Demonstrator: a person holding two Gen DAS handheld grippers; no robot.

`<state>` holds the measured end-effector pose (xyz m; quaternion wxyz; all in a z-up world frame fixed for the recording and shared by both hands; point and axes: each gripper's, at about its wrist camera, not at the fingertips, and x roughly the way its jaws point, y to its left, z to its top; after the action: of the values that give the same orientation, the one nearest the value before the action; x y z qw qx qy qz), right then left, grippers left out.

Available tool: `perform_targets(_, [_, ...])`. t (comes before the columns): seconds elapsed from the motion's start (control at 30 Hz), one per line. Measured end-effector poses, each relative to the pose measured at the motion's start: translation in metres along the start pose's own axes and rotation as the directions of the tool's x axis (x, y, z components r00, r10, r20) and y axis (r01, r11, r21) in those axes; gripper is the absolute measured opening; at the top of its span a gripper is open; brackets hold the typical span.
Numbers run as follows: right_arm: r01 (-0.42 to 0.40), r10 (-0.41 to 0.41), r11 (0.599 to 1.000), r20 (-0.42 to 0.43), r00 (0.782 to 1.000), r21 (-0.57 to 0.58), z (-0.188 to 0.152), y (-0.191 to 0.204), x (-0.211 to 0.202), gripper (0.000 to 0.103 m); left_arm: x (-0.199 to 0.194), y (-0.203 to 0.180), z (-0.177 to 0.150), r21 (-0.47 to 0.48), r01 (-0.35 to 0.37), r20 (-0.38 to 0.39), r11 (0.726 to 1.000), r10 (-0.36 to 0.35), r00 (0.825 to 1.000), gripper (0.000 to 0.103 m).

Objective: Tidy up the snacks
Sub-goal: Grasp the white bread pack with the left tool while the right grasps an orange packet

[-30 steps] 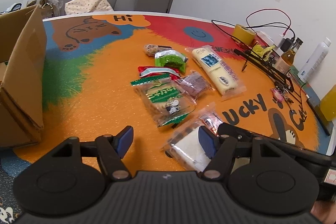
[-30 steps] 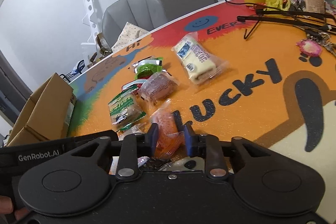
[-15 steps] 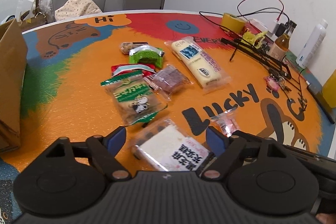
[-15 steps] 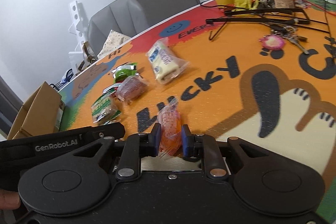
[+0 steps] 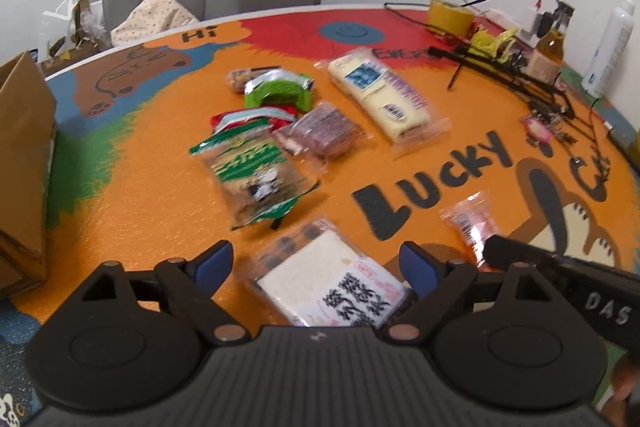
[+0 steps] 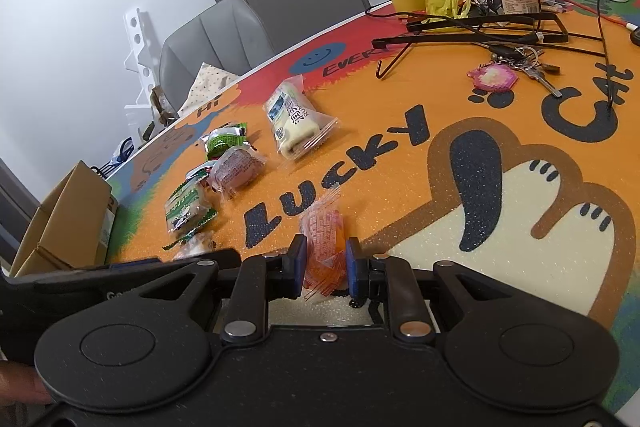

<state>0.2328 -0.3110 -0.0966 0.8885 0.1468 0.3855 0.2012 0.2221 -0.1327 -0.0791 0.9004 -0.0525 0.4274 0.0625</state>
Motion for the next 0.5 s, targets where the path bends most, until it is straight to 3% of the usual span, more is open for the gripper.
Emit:
perform_targets(0.33, [-0.005,0.005,1.0,-0.007,1.0,-0.016,-0.003,0.015,0.005,0.02,-0.008,0.024,-0.012,-0.014,-0.008,-0.023,1.0,0.008,1.0,0.09])
perform_targets(0.4, [0.002,-0.002,0.999,-0.006,1.0,-0.035,-0.004,0.02,0.005,0.031,-0.01,0.028,-0.014,-0.025,-0.003,-0.014,1.0,0.003,1.0,0.089])
perform_targets(0.5, [0.023,-0.023,0.998,0.005,1.0,-0.064,-0.004,0.025,0.004,0.037,-0.012,0.034,-0.016,-0.034,0.016,0.004,0.999,-0.015,1.0,0.083])
